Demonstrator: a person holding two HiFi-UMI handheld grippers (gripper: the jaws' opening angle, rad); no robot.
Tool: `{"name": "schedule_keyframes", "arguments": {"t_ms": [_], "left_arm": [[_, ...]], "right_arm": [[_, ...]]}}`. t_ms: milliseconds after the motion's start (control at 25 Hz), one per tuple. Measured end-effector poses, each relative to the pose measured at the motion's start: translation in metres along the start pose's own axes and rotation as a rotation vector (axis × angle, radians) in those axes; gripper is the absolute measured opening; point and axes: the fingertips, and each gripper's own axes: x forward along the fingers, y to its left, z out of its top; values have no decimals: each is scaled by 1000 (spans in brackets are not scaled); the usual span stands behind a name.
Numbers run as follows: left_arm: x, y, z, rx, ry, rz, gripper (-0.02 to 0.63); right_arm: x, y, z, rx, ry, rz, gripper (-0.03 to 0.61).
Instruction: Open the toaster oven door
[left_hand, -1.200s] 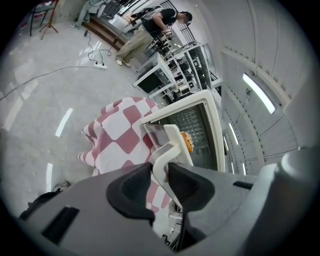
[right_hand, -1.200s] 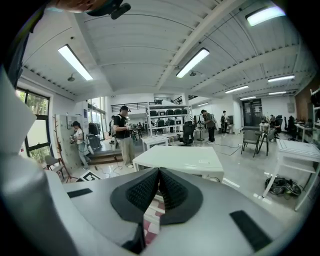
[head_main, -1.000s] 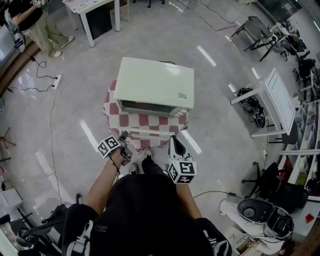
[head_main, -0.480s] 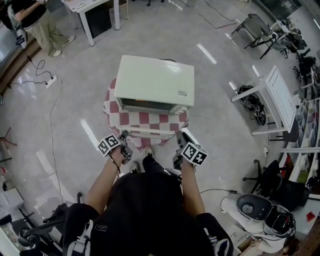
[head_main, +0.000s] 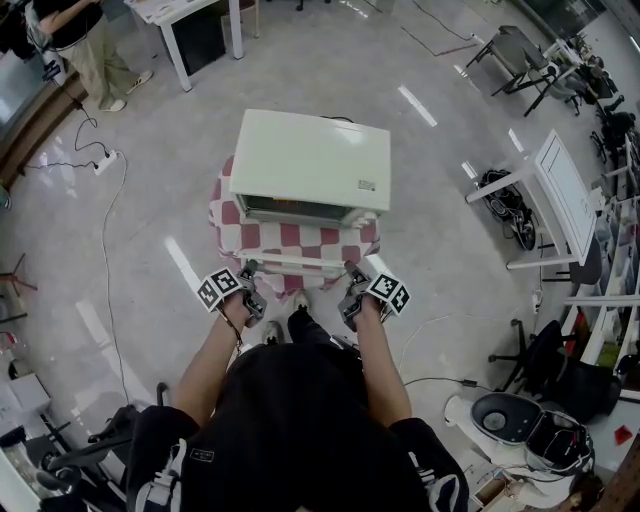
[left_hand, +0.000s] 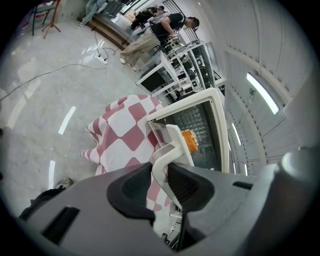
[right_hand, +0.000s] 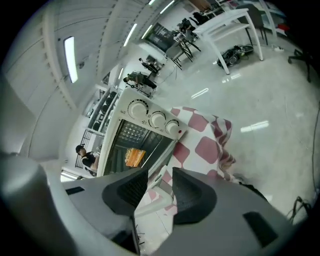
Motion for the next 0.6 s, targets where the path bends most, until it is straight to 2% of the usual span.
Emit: {"name": "schedule_keyframes", "arguments": {"t_ms": [200, 320, 360, 400, 480, 600], "left_arm": [[2, 4, -3, -12, -4, 8, 112], [1, 4, -2, 5, -19, 11, 114], [-2, 2, -1, 22, -26, 8, 127], [-8, -1, 0, 37, -32, -3, 179], [-26, -8, 5, 37, -55, -44, 230], [-53, -13, 25, 1, -117, -108, 238]], "right_arm": [[5, -5, -2, 38, -2, 3, 87], [6, -6, -1, 43, 3, 20, 86], [6, -5, -1, 44, 4, 26, 84], [5, -4, 0, 43, 4, 31, 84], [4, -1, 1, 40, 4, 37, 84], [3, 0, 1, 31, 1, 42, 84]]}}
